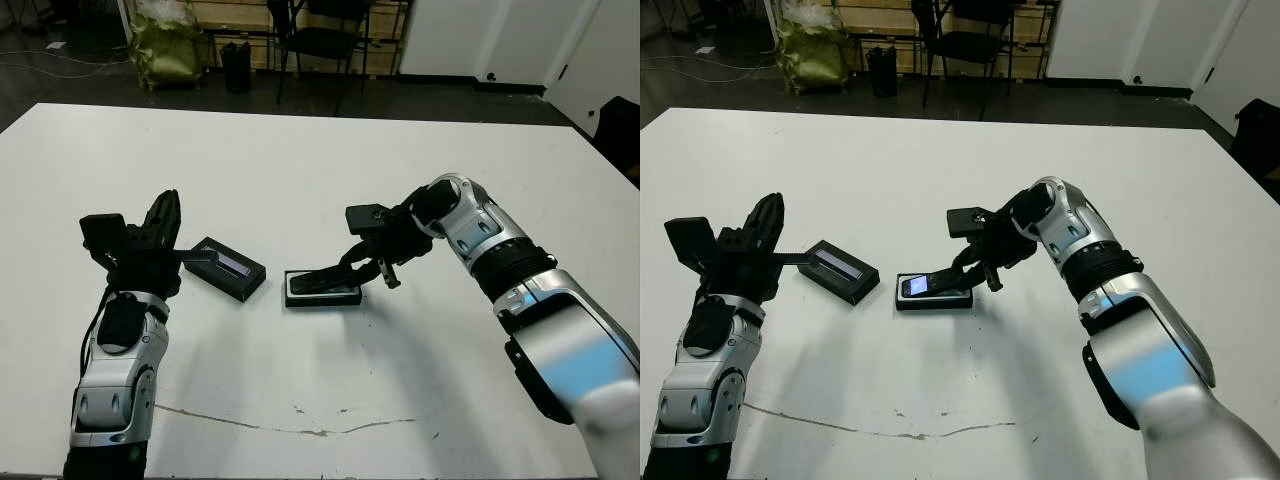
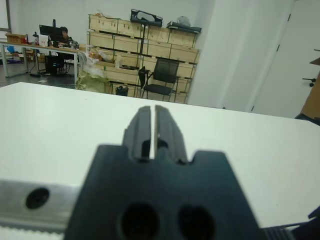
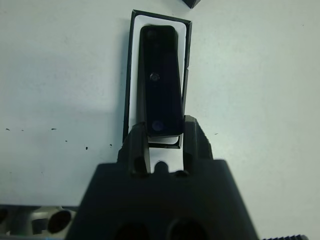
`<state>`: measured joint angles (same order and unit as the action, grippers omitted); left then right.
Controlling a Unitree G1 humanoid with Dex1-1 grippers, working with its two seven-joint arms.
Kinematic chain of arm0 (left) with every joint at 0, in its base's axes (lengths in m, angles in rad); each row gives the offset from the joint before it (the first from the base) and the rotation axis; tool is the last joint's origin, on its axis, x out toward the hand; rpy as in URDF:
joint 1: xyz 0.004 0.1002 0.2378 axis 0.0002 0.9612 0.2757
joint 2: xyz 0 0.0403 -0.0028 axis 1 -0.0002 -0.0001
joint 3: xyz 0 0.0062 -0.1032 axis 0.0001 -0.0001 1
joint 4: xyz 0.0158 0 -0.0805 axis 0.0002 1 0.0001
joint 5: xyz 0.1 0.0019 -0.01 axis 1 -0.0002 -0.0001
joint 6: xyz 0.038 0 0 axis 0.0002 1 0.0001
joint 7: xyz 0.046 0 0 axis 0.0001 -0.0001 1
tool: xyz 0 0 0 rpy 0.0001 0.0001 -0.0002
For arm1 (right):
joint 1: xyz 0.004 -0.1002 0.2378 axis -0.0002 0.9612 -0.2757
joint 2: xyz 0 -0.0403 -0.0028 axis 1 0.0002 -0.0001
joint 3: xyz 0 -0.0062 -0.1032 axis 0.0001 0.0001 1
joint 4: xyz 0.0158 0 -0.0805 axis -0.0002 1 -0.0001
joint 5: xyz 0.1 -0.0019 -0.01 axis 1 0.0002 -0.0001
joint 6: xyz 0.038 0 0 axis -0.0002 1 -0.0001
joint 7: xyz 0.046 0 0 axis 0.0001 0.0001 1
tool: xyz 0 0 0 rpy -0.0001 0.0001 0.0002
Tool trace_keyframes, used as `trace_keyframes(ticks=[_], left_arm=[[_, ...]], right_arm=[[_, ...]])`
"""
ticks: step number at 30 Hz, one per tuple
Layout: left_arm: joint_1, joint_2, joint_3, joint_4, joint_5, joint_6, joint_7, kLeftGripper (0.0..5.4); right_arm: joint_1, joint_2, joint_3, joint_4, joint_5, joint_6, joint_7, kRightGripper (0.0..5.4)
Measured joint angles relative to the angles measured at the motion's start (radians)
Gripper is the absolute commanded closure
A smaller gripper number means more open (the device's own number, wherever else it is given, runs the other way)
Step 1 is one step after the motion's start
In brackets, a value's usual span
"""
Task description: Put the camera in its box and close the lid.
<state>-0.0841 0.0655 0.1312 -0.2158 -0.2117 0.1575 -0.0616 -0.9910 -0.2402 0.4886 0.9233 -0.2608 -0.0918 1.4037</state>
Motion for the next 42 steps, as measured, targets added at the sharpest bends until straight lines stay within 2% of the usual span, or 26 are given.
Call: trace_keyframes(ticks=[12, 16, 21, 26, 35, 39, 42], left_arm=[[0.002, 0.000, -0.001, 0.000, 0.008, 0.001, 0.003, 5.40], [0.002, -0.001, 0.001, 0.000, 0.005, 0.001, 0.003, 5.40], [0.002, -0.001, 0.000, 0.000, 0.007, 0.000, 0.003, 5.40], [0.004, -0.001, 0.001, 0.000, 0.009, -0.001, 0.003, 5.40], [0.004, -0.003, 0.001, 0.000, 0.007, -0.003, 0.003, 5.40], [0.004, -0.007, 0.001, 0.000, 0.007, -0.003, 0.003, 5.40], [0.004, -0.007, 0.002, 0.000, 0.007, -0.003, 0.000, 5.40]], right_arm=[[-0.007, 0.008, 0.002, 0.015, -0.001, 0.006, 0.003, 5.03], [-0.015, 0.010, 0.003, 0.023, 0.000, -0.004, 0.024, 4.24], [-0.024, 0.043, 0.015, 0.042, 0.006, -0.075, 0.061, 3.12], [-0.039, 0.047, 0.033, 0.082, -0.003, -0.115, 0.087, 2.01], [-0.053, 0.047, 0.038, 0.101, -0.017, -0.154, 0.101, 0.01], [-0.072, 0.041, 0.022, 0.101, -0.015, -0.144, 0.098, 0.01], [-0.113, 0.027, -0.044, 0.110, 0.029, -0.115, 0.087, 0.01]])
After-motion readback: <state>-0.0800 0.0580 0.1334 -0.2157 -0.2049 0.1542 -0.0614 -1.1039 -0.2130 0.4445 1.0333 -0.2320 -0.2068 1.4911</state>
